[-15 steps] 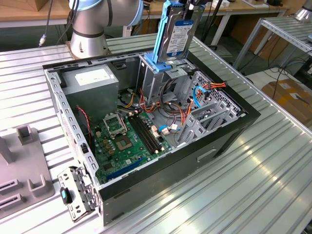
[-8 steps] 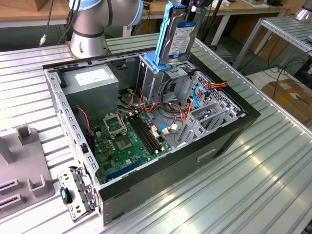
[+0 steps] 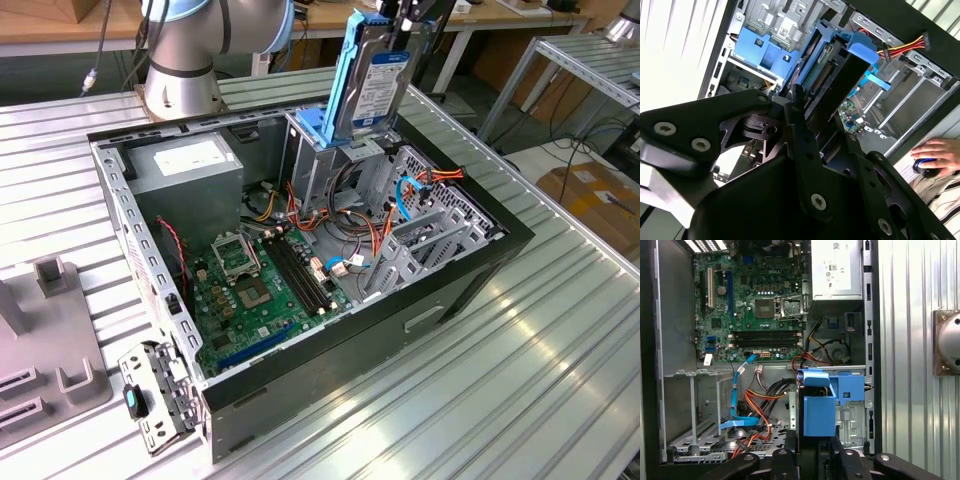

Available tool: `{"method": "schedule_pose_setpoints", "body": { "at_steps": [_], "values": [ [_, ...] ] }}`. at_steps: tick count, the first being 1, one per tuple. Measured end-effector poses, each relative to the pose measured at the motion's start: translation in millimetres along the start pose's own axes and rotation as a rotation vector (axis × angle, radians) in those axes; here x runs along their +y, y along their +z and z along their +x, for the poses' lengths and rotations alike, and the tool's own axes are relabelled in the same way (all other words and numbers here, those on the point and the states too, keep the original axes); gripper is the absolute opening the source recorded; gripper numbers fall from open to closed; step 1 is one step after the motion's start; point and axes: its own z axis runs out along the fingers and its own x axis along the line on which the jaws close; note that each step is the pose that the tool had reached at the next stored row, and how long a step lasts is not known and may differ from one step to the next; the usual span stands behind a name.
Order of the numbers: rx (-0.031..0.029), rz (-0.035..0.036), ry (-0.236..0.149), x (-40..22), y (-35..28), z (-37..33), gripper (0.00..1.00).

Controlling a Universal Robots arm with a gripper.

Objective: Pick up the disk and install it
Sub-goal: 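Pick up the disk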

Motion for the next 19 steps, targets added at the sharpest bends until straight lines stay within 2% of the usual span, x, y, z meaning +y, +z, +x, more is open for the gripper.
{"method": "schedule_pose_setpoints", "body": {
  "at_steps": [15, 19],
  "values": [
    [0.0000, 0.0000, 0.000, -0.6, -0.2, 20.7, 0.35],
    [0.0000, 0.0000, 0.000, -0.9, -0.4, 29.1, 0.35]
  ]
}}
